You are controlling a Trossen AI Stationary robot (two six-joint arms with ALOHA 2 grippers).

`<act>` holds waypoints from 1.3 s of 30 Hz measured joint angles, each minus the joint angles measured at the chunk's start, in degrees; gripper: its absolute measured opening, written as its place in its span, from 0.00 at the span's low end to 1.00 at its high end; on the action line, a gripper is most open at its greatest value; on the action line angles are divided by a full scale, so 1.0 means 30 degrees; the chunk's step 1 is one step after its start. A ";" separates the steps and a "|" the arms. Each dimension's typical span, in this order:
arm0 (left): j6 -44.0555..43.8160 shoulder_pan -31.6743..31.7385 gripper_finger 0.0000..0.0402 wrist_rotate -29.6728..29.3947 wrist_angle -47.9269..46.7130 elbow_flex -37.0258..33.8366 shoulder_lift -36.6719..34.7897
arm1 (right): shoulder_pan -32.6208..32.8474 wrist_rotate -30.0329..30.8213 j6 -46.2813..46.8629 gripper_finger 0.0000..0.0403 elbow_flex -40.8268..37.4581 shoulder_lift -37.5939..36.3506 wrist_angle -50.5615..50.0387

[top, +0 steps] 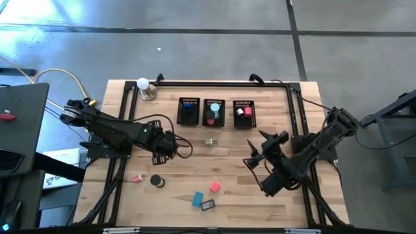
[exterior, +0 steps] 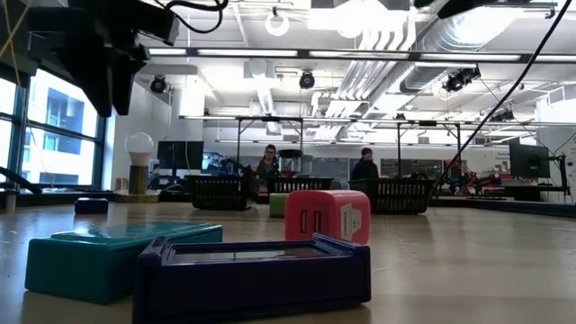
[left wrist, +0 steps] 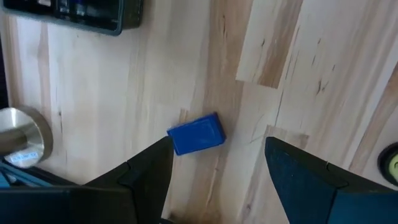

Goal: Pick & Place Office items
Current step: Put the top dark blue digital clock into the left black bin

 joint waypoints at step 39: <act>0.4792 0.2631 0.61 -0.4767 0.1310 -0.0328 -0.0015 | -0.2891 0.3443 -0.0332 0.66 -0.2555 0.0015 0.0592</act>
